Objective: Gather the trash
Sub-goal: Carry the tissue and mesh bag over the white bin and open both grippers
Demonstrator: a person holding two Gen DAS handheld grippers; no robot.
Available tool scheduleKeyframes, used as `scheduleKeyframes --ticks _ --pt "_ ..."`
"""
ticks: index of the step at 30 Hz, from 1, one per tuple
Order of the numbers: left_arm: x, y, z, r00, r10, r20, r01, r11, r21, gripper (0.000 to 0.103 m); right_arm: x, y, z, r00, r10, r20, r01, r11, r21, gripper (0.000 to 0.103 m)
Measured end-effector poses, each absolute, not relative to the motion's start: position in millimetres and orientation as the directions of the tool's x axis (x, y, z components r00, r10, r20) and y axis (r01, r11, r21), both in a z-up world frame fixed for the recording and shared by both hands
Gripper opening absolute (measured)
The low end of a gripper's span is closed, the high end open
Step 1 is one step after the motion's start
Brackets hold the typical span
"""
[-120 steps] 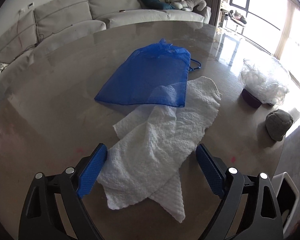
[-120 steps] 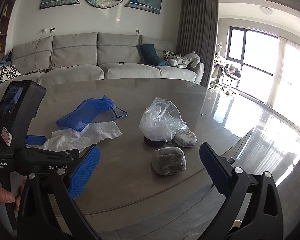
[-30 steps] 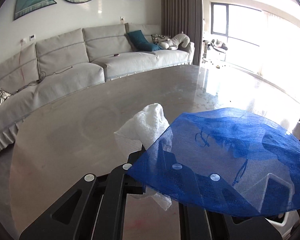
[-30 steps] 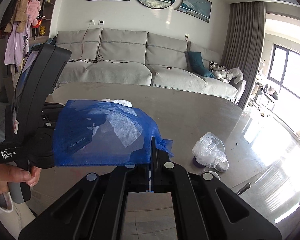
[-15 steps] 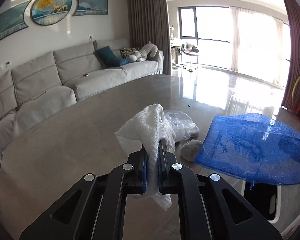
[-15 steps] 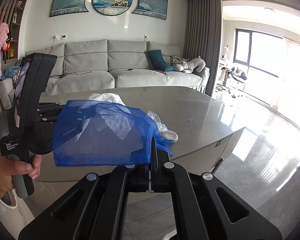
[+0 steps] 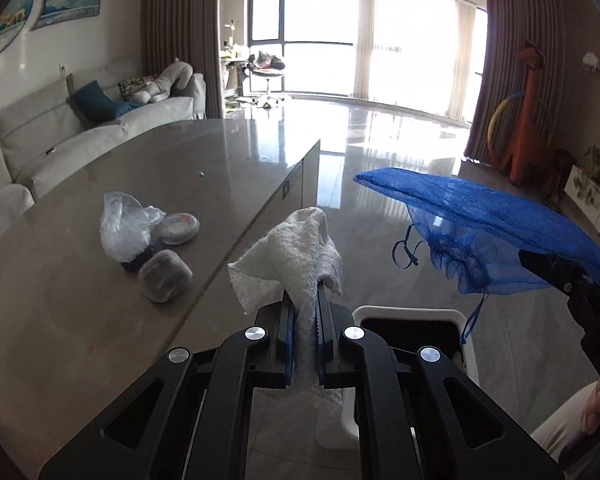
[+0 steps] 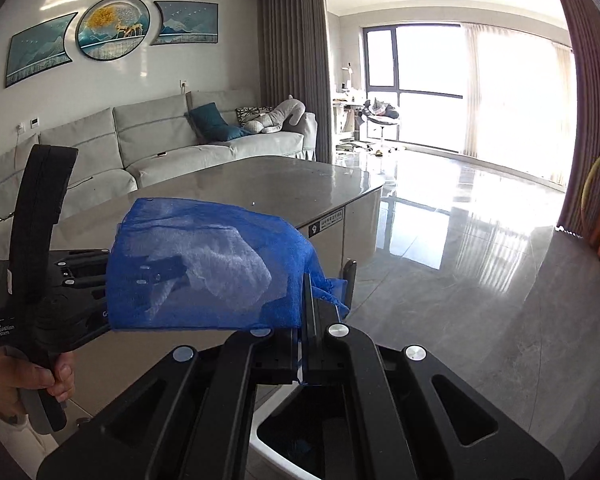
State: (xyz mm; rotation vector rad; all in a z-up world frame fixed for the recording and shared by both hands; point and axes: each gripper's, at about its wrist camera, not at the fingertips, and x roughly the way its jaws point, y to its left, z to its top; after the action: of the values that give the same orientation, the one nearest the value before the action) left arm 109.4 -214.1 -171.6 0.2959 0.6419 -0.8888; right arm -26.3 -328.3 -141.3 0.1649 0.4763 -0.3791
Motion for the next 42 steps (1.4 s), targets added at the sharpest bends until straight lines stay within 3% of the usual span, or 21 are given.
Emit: scheduleKeyframes --ticks 10,22,23,24,25,26,30,35,42 --pt "72.2 -289.5 -237.6 0.310 -0.576 -0.757 0.893 0.450 0.023 0.008 -69.6 -361.8 -184.6 0.751 -0.371 -0.546 0.517 0.845 0.137 0.002" --pt "63.0 -336.2 -281.8 0.199 -0.503 -0.841 0.923 0.386 -0.012 0.010 -85.3 -379.1 -197.1 0.685 -0.413 -0.600 0.585 0.803 0.116 0.002" --pt "64.0 -339.8 -287.5 0.180 -0.487 -0.855 0.926 0.378 -0.021 0.024 -82.8 -380.1 -196.0 0.683 -0.413 -0.602 0.587 0.801 0.116 0.002" --pt "64.7 -343.1 -293.5 0.159 -0.465 -0.871 0.928 0.371 -0.028 0.063 -83.9 -380.6 -196.5 0.681 -0.415 -0.604 0.589 0.800 0.115 0.002" --pt "63.5 -347.3 -301.4 0.161 -0.433 -0.887 0.927 0.375 -0.015 0.089 -83.1 -379.5 -196.3 0.680 -0.414 -0.605 0.589 0.800 0.115 0.002" --pt "62.8 -348.5 -306.1 0.189 -0.412 -0.891 0.922 0.387 0.017 0.098 -82.9 -379.4 -196.3 0.680 -0.412 -0.606 0.589 0.800 0.116 0.002" --pt "59.2 -352.9 -315.3 0.249 -0.372 -0.894 0.925 0.365 0.106 0.098 -78.8 -375.6 -193.6 0.682 -0.405 -0.609 0.581 0.806 0.114 0.002" --pt "66.1 -340.9 -307.6 0.266 -0.382 -0.885 0.919 0.378 0.113 0.098 -78.6 -376.5 -193.2 0.684 -0.399 -0.611 0.572 0.813 0.110 0.002" --pt "71.5 -318.6 -269.6 0.462 -0.393 -0.795 0.835 0.496 0.239 0.098 -67.0 -380.7 -203.6 0.678 -0.370 -0.635 0.566 0.814 0.130 0.002"
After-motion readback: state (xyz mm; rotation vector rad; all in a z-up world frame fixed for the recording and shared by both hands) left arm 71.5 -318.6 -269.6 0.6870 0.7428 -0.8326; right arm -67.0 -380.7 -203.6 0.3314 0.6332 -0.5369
